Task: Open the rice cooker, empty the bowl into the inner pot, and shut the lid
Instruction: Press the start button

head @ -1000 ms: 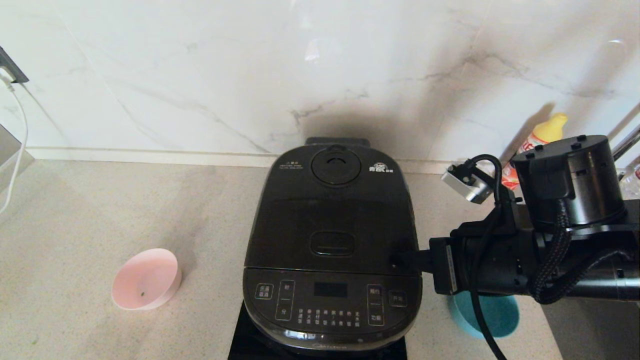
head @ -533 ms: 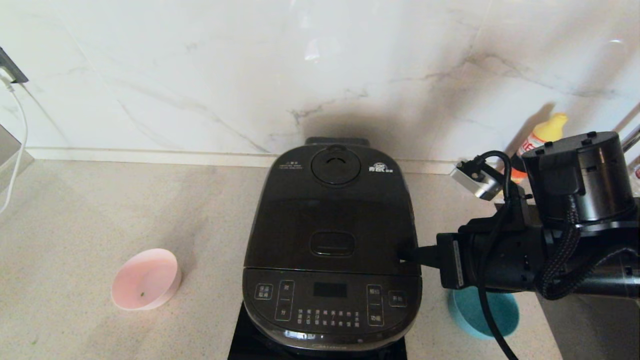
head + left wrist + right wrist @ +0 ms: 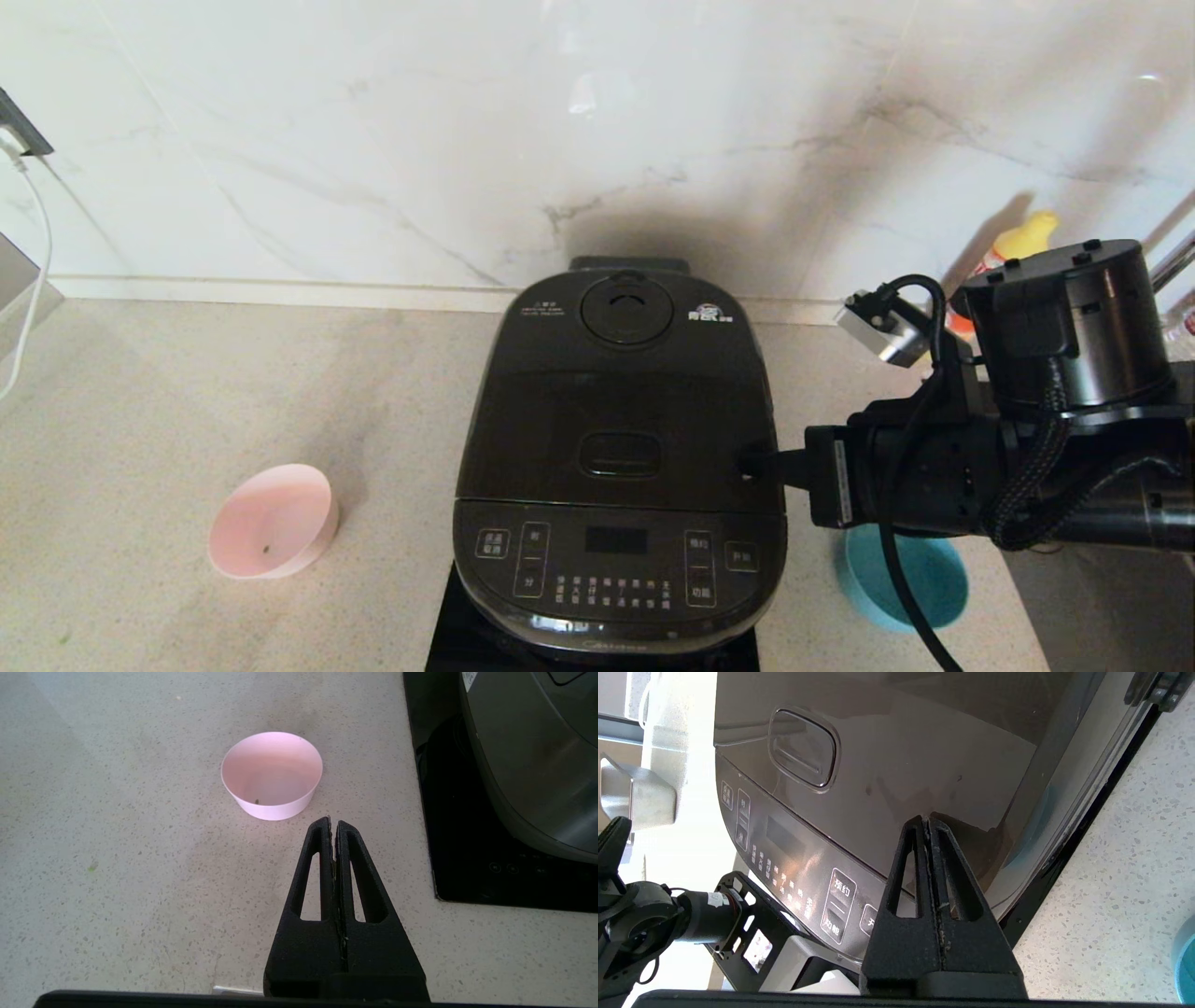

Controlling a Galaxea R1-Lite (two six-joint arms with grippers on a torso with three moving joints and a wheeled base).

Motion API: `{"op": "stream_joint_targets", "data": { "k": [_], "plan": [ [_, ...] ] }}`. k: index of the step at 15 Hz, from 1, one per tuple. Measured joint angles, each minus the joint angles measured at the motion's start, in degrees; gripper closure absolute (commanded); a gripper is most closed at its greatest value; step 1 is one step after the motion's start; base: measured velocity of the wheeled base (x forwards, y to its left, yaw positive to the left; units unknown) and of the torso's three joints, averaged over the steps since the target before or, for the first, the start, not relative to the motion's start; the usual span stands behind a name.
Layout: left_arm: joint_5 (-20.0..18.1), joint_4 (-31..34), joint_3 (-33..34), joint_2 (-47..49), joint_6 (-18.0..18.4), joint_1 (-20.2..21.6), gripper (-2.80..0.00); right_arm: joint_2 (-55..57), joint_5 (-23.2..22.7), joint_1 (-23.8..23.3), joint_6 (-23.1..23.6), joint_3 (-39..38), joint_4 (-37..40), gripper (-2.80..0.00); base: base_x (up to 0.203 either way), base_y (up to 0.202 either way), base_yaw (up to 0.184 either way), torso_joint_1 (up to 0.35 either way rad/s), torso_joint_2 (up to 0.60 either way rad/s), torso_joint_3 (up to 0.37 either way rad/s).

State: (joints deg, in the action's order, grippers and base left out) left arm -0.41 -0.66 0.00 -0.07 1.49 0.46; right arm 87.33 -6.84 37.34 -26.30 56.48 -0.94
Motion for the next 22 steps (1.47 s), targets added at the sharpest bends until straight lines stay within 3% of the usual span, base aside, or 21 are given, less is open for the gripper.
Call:
{"op": "stream_joint_targets", "data": {
  "k": [22],
  "plan": [
    [-0.01, -0.02, 0.00, 0.00, -0.01, 0.00, 0.00, -2.00, -0.18, 4.33, -1.93, -7.29, 0.56, 0.00, 0.000, 0.000, 0.000, 0.000, 0.00, 0.000]
  ]
}}
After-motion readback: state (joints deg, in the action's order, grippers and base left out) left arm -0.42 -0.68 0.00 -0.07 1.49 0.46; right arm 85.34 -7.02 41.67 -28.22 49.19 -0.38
